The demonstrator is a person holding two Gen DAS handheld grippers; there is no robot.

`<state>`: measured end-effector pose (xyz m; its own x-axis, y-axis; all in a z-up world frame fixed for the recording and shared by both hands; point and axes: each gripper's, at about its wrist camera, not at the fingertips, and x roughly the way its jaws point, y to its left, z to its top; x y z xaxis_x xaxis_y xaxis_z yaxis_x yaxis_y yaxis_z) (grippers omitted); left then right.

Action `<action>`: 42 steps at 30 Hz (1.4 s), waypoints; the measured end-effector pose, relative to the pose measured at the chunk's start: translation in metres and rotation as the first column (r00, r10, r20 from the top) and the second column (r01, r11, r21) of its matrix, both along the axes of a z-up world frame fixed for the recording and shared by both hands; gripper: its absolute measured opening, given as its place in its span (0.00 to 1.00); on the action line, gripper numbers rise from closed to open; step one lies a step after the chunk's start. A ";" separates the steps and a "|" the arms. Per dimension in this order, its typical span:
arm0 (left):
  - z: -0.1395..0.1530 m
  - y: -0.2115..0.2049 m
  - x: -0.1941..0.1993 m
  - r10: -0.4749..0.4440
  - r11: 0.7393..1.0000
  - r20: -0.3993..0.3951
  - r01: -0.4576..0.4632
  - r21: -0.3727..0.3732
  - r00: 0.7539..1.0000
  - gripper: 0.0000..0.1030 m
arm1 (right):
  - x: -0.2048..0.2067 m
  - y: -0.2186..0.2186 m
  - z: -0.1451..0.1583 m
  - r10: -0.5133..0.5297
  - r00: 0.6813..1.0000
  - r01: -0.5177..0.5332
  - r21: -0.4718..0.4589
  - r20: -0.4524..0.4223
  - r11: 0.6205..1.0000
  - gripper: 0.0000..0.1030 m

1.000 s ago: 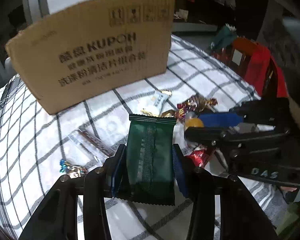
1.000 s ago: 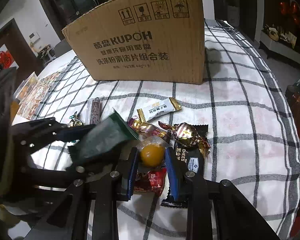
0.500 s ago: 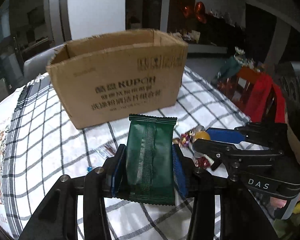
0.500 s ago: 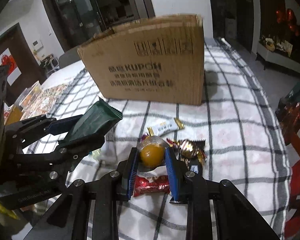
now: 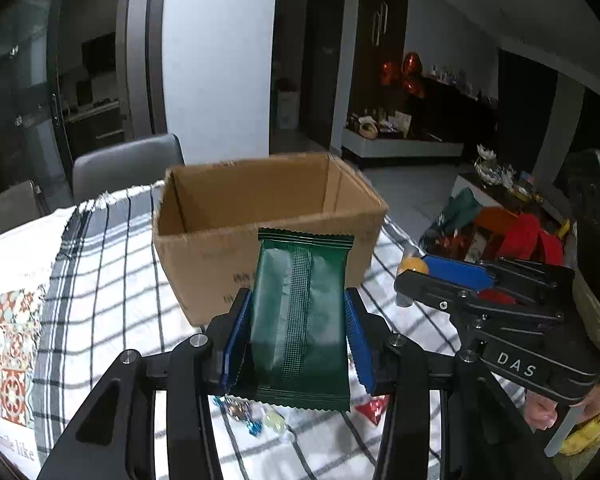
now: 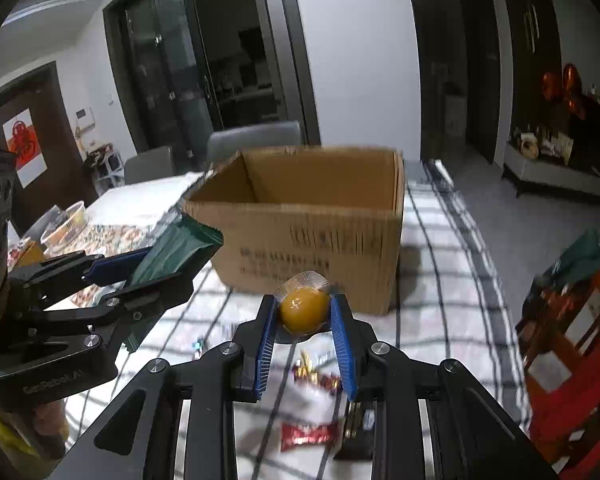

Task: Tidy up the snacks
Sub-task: 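Carry the green packet and orange candy with both tools over the box, then open both tools to drop the green packet and orange candy into the box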

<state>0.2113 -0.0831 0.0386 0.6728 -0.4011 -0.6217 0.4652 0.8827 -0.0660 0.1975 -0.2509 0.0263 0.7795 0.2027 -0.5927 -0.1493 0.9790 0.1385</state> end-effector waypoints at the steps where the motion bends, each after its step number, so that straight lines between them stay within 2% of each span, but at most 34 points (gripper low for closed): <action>1: 0.003 0.001 0.002 0.001 1.000 0.005 -0.001 -0.003 1.000 0.43 | 0.002 0.001 0.005 0.002 1.000 -0.002 0.000 0.012 1.000 0.28; 10: 0.030 0.007 0.029 0.025 1.000 0.044 -0.025 0.005 0.999 0.43 | 0.029 0.004 0.034 0.005 0.996 -0.003 -0.017 0.084 1.000 0.28; 17: 0.048 0.007 0.056 0.034 0.999 0.073 -0.035 0.017 0.997 0.43 | 0.057 0.003 0.050 0.023 0.995 -0.020 -0.025 0.098 0.999 0.28; 27: 0.052 0.003 0.102 0.047 0.999 0.068 -0.048 0.013 0.997 0.44 | 0.102 0.002 0.058 0.020 0.994 -0.013 -0.062 0.105 0.998 0.28; 32: 0.049 -0.004 0.124 0.064 0.998 0.053 -0.064 0.012 0.997 0.44 | 0.121 -0.003 0.055 -0.005 0.995 0.010 -0.051 0.098 0.999 0.28; 34: 0.048 -0.008 0.129 0.076 0.997 0.062 -0.077 0.023 0.995 0.47 | 0.129 -0.006 0.053 -0.019 0.995 0.023 -0.044 0.093 0.999 0.29; 35: 0.048 -0.008 0.131 0.086 0.996 0.063 -0.088 0.025 0.994 0.53 | 0.133 -0.008 0.051 -0.028 0.996 0.031 -0.043 0.081 0.999 0.29; 37: 0.048 -0.007 0.130 0.100 0.995 0.065 -0.101 0.017 0.993 0.64 | 0.135 -0.010 0.048 -0.045 0.997 0.047 -0.039 0.068 0.998 0.38; 38: 0.048 -0.006 0.130 0.105 0.994 0.068 -0.107 0.014 0.992 0.64 | 0.135 -0.012 0.047 -0.058 0.996 0.061 -0.037 0.070 0.997 0.45; 42: 0.043 0.000 0.117 0.126 0.990 0.093 -0.131 0.046 0.988 0.64 | 0.122 -0.014 0.043 -0.066 0.995 0.069 -0.034 0.074 0.997 0.46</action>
